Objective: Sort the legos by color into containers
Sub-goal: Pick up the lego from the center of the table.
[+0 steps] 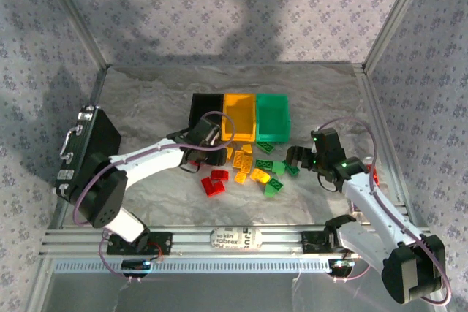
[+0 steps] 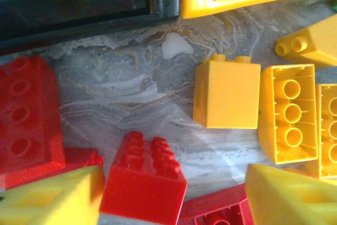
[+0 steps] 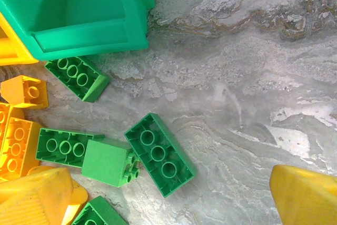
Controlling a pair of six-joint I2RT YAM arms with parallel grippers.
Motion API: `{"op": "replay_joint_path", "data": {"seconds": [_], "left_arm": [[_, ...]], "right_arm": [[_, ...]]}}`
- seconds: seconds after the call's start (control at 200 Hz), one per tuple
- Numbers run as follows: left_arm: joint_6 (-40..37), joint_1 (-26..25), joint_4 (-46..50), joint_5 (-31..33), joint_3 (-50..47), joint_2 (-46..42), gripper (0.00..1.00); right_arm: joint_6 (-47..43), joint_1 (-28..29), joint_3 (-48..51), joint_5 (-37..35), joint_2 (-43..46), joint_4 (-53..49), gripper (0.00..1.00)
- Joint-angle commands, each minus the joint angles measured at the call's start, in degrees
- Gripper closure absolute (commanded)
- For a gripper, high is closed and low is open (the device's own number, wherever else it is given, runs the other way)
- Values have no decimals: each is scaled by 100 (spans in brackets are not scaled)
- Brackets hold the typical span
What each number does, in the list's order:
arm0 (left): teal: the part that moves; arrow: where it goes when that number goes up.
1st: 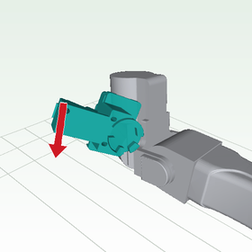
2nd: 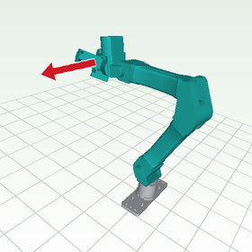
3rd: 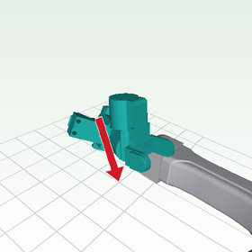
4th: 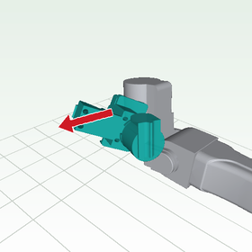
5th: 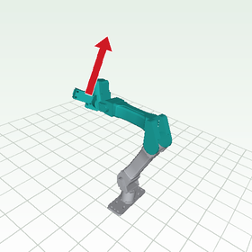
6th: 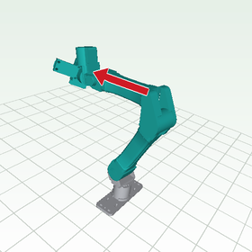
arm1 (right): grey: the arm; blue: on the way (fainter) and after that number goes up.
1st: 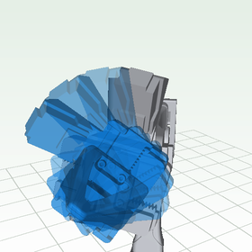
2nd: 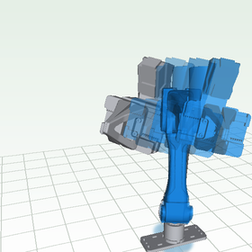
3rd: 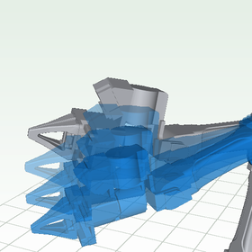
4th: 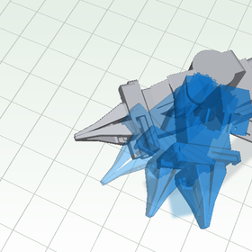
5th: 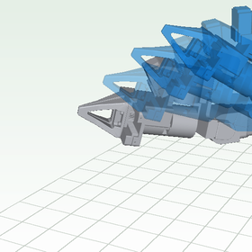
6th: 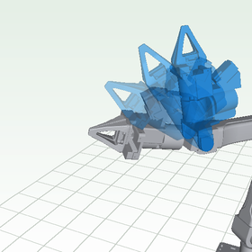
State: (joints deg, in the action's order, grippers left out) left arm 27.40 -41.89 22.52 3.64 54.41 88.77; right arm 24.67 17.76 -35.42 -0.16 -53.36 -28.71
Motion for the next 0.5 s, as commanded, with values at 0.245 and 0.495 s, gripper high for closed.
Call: {"op": "replay_joint_path", "data": {"seconds": [0.245, 0.495], "left_arm": [[-195, 16, 313, 57, 281, 301, 55], [-226, 13, 564, 109, 466, 176, 80]], "right_arm": [[117, -133, 97, -53, 185, -120, 2], [148, -173, 140, -33, 204, -95, 2]]}}
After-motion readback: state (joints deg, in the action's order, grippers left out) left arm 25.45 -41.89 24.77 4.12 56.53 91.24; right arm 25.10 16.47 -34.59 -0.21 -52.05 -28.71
